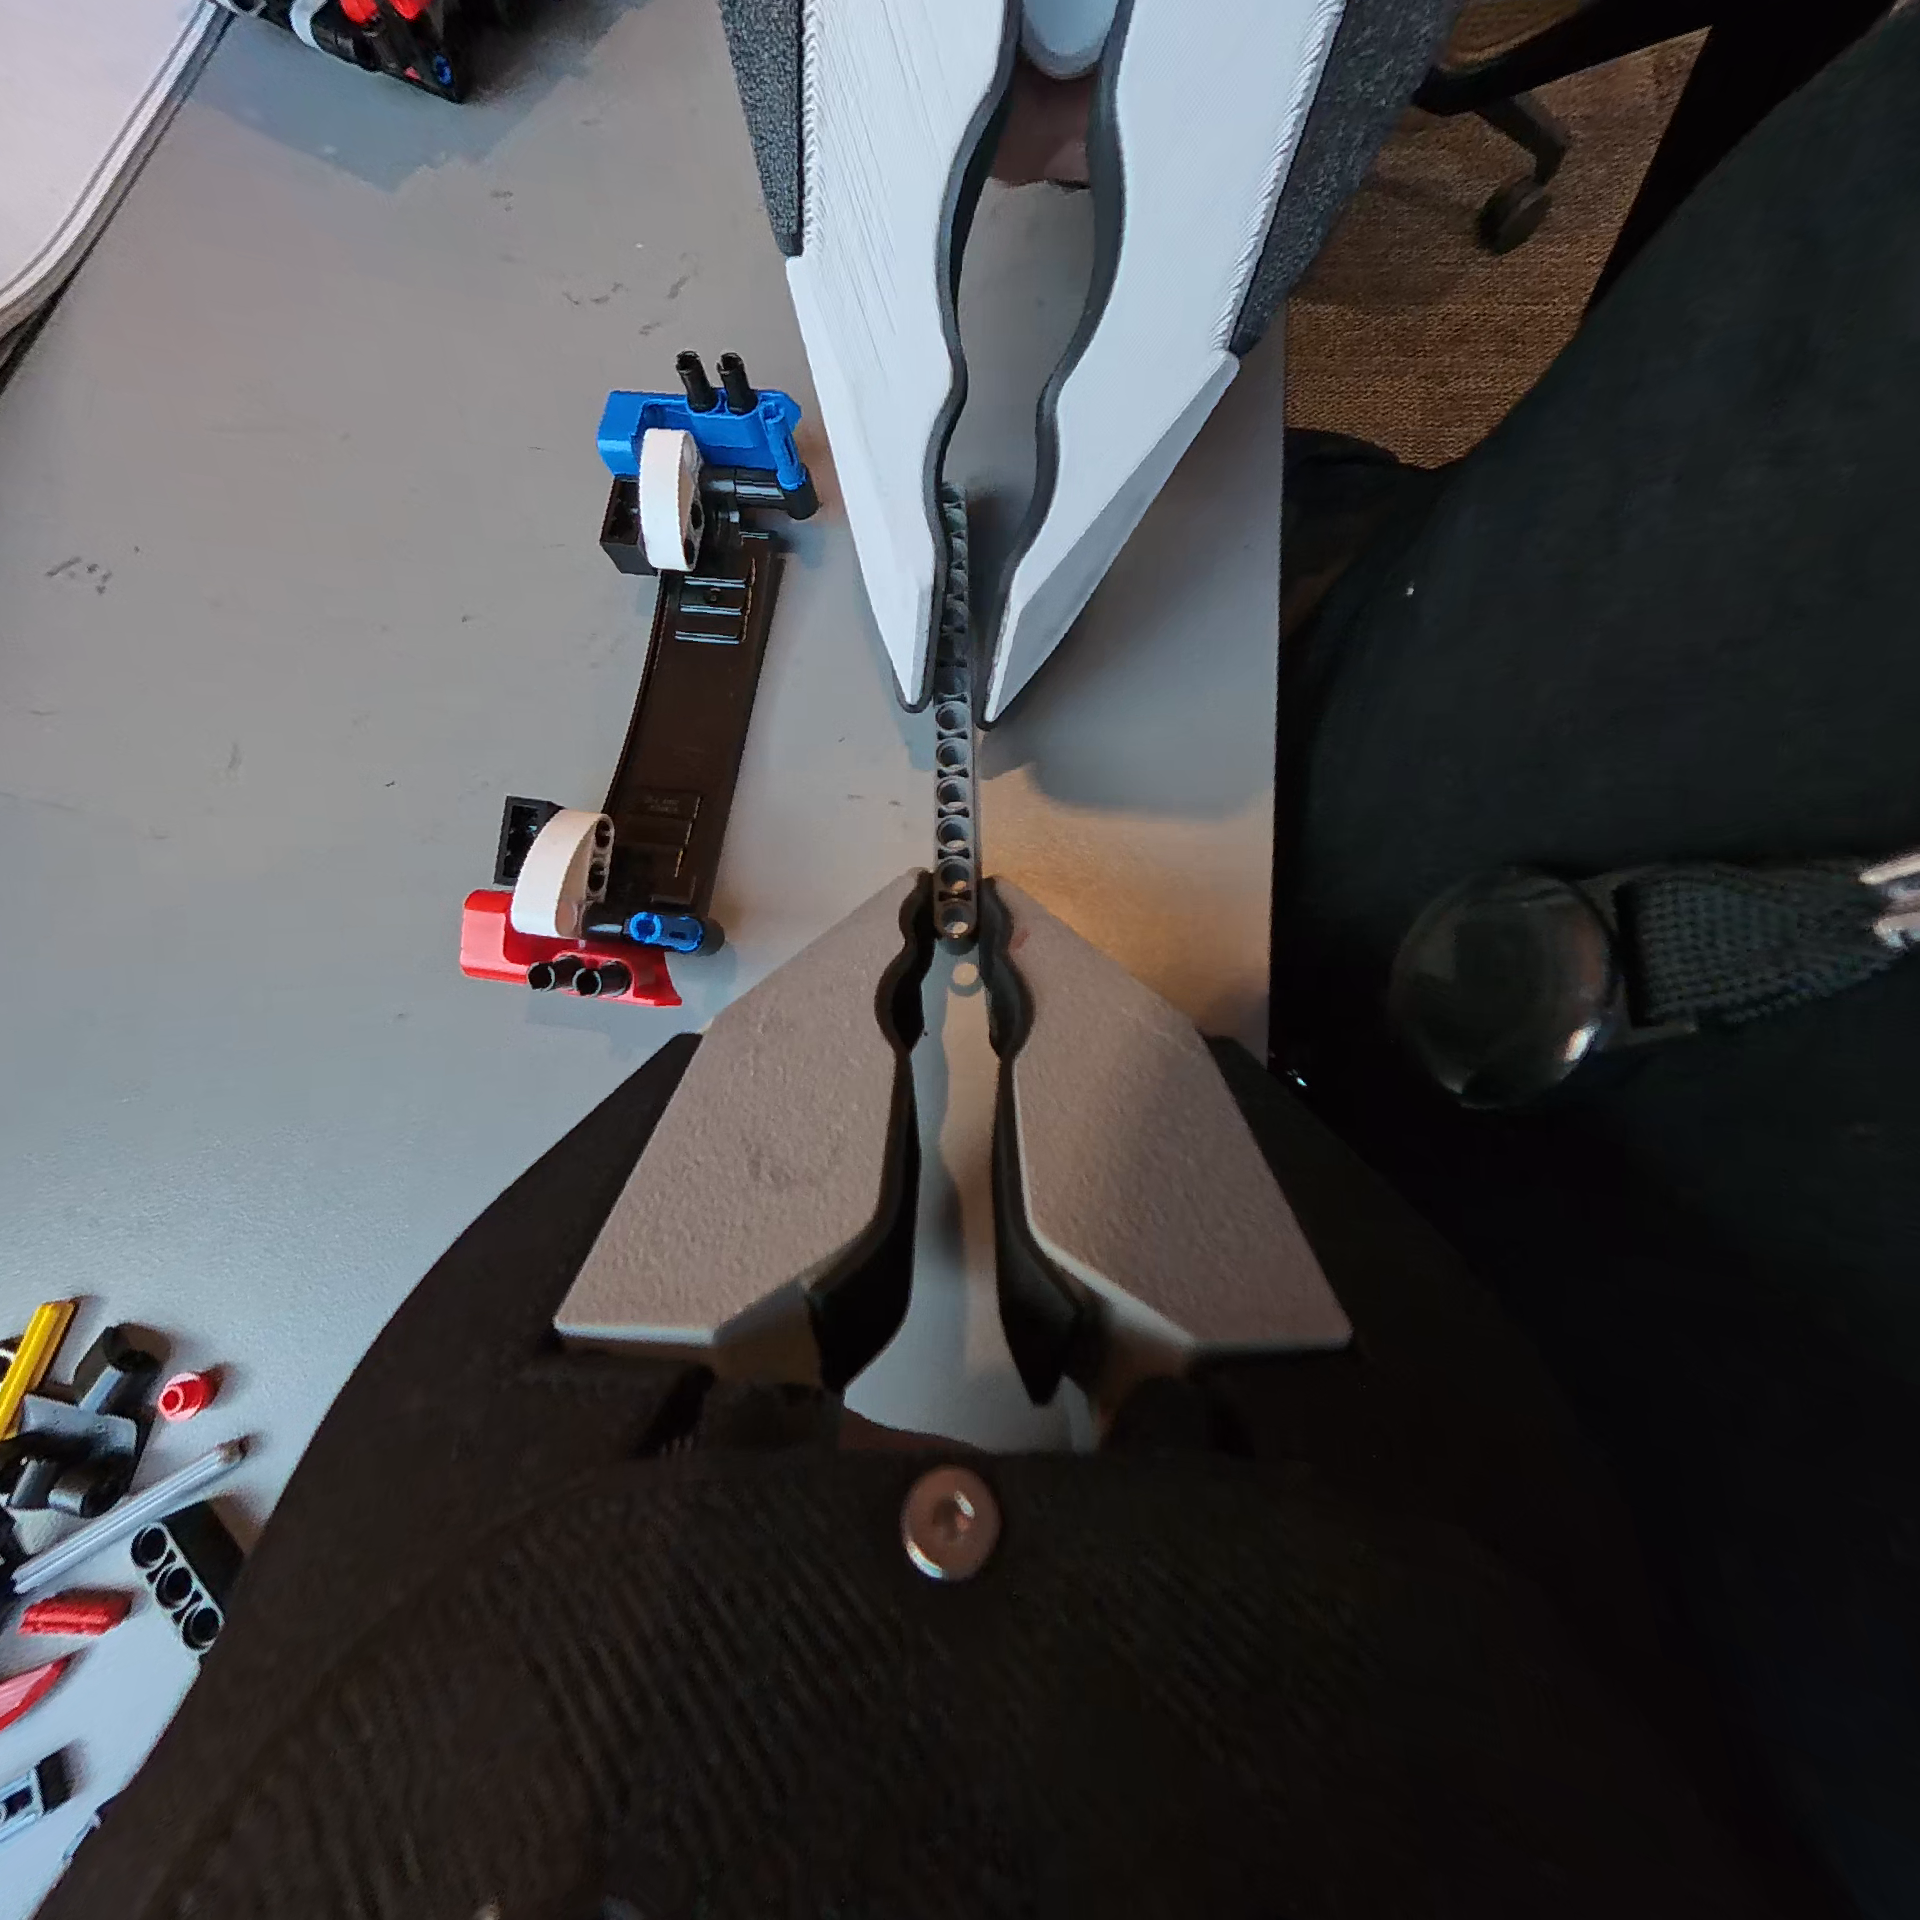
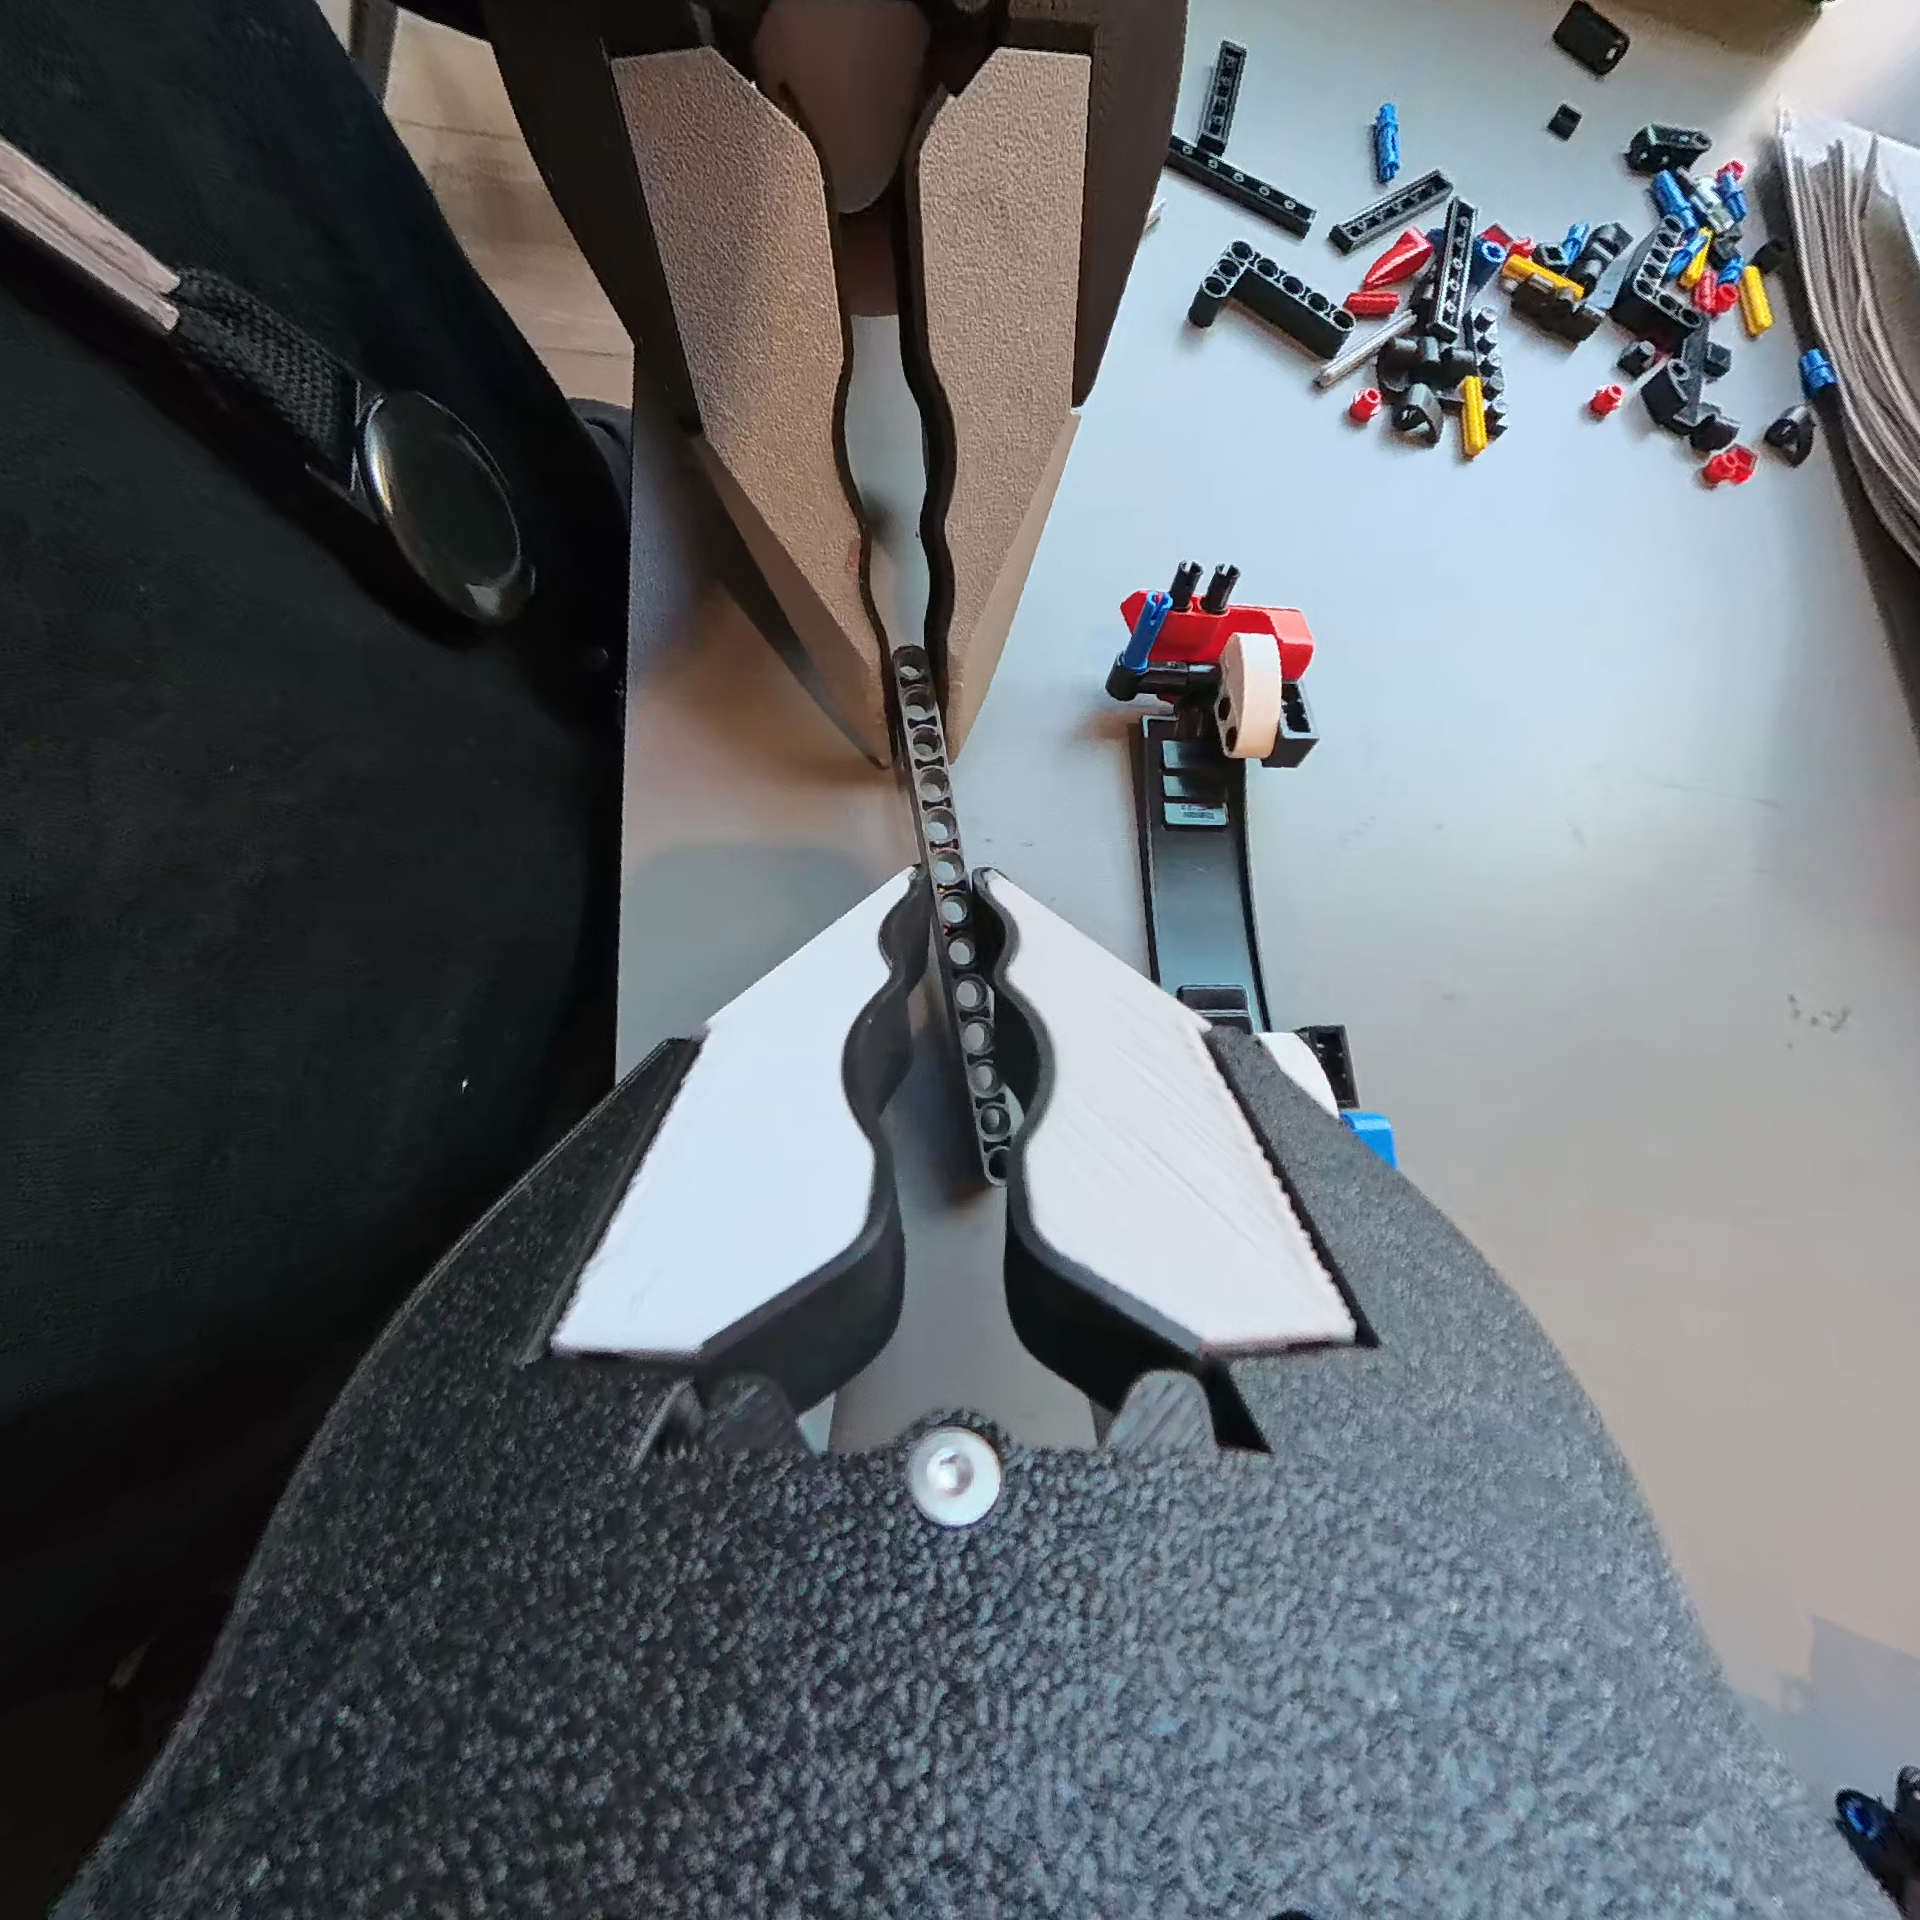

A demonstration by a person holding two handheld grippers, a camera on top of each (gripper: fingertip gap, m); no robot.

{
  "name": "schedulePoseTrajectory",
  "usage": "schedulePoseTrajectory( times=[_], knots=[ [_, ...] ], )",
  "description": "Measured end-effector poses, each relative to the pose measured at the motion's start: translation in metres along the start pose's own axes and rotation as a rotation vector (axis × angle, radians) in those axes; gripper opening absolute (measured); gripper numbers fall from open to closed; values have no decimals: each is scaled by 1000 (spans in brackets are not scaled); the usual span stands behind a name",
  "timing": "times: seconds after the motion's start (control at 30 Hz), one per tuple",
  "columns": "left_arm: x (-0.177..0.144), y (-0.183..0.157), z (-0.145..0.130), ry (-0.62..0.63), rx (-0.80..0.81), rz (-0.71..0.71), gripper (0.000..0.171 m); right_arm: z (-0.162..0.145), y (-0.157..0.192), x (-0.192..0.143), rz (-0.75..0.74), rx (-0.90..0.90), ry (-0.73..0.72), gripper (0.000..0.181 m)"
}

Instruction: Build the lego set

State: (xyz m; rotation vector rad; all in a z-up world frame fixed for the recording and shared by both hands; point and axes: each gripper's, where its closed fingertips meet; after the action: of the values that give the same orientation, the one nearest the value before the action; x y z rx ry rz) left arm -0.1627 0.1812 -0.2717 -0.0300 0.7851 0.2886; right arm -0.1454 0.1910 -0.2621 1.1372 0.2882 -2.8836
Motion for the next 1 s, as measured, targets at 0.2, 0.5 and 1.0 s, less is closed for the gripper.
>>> schedulePoseTrajectory(
  times=[0.2,0.5,1.0],
  knots=[
    [-2,10,-2,5,-45,54,14,-1,-4,-9,-38,12,-8,8],
    [-31,41,-11,-85,-221,202,48,-13,-28,-55,-139,93,10,7],
    [-36,36,5,-95,-263,347,13,-5,-58,-49,-221,166,39,7]
  ],
)
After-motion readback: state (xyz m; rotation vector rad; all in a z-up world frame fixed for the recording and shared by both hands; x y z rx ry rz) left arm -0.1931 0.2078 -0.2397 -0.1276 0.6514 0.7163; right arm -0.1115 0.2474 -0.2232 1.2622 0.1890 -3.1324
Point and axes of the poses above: each gripper's, where its closed fingertips meet, x out along the fingers, z out of its top, y = z × x across the jaws, and after that the axes turned 1 degree about y, right-handed
